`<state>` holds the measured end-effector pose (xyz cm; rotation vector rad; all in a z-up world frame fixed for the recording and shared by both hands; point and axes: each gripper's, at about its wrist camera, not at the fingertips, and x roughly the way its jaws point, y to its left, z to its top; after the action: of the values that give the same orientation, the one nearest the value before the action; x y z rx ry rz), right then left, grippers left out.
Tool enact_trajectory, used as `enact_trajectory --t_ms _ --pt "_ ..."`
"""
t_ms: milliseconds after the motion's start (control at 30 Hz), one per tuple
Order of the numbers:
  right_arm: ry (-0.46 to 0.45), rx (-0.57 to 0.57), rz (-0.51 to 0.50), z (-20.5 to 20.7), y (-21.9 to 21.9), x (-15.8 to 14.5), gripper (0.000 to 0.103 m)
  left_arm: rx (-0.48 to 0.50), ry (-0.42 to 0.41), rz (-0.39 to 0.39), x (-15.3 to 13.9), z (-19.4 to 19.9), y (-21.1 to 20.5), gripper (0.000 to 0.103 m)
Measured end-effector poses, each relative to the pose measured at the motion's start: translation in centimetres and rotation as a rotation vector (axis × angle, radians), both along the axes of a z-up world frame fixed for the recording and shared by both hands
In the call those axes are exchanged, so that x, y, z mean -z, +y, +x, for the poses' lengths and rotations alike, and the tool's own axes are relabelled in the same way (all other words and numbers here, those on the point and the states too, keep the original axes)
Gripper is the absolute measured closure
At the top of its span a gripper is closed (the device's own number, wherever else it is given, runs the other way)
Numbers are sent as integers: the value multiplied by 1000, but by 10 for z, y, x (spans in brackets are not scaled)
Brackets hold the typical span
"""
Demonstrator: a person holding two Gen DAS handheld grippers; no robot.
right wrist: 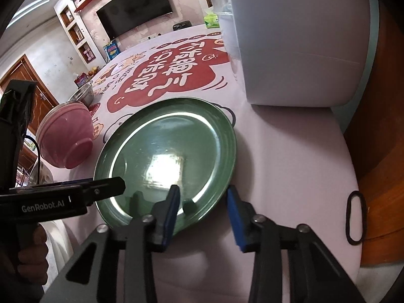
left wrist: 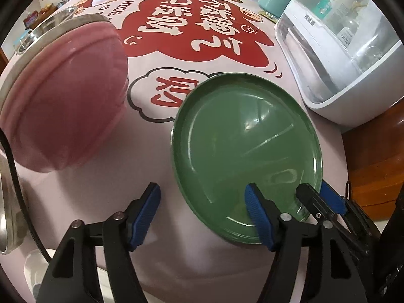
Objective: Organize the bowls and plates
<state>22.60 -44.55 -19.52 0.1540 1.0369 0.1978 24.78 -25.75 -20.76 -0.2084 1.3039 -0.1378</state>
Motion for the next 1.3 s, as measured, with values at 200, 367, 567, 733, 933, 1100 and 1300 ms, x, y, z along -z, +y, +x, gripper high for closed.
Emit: enact_trajectory --t_ms 200,367,567,733,933,1100,1300 --pt "7 17 1 0 -6 2 83 3 -17 -2 0 0 -1 53" --pt "9 20 13 -1 -8 2 84 6 -24 -4 0 2 -2 62" --pt "17 17 18 -2 -10 2 85 -17 -20 -22 1 2 4 69" --pt "22 15 28 -4 -12 -1 85 -3 -21 -14 0 0 4 70" --pt "9 21 33 -8 -13 -8 85 16 -26 -19 -5 -4 1 70" --pt "-15 25 22 -14 -13 -18 85 42 -61 -19 -18 -12 -1 70" --pt "-52 28 16 -26 -11 -34 85 74 -93 -4 -36 -24 -3 70"
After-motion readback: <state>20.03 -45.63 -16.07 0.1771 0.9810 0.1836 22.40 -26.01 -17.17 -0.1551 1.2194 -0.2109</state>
